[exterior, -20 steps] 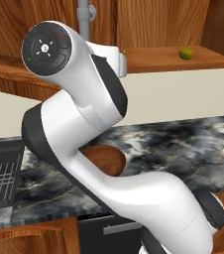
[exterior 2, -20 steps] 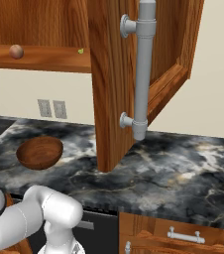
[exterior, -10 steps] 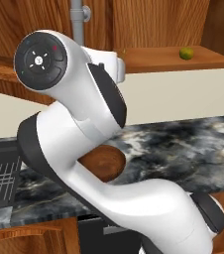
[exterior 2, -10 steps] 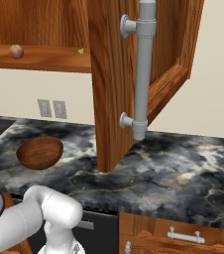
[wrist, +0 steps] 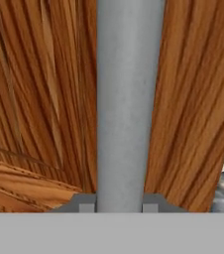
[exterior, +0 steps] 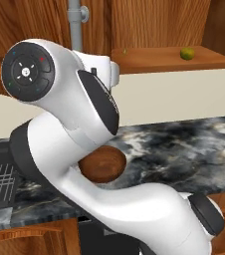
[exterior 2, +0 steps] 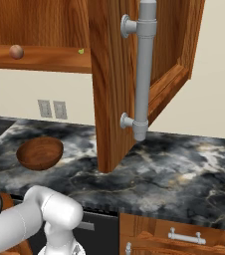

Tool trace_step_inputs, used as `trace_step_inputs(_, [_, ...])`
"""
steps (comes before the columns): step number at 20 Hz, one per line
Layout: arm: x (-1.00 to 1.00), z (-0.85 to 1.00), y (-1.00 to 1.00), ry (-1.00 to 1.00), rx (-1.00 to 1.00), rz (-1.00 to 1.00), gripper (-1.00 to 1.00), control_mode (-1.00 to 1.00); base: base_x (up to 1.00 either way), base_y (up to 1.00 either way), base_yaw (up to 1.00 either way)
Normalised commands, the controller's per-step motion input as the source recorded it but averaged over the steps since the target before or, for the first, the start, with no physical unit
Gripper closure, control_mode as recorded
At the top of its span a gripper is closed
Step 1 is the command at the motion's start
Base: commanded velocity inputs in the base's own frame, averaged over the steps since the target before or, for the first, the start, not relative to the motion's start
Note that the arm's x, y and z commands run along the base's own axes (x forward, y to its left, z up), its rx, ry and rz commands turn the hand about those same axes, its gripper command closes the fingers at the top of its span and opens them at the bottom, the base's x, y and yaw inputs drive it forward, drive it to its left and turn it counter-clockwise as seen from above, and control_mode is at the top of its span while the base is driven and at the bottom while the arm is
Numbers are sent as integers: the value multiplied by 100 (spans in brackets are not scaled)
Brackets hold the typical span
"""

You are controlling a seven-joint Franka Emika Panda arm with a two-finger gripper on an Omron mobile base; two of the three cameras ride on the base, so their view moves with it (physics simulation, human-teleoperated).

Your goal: Open the cabinet. Pick the peach and orange from the cabinet and place them into the bowl. Then close the cabinet.

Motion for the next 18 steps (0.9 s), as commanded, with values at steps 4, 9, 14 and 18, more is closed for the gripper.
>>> trace_step_inputs(4, [-33, 5, 15, 0, 0, 0, 100, -100, 0, 0, 0])
trace_step_inputs(9, [-66, 0, 12, 0, 0, -13, 100, -100, 0, 0, 0])
trace_step_inputs(14, [-36, 0, 5, 0, 0, -28, 100, -100, 0, 0, 0])
trace_step_inputs(18, [-1, 0, 16, 2, 0, -27, 100, -100, 0, 0, 0])
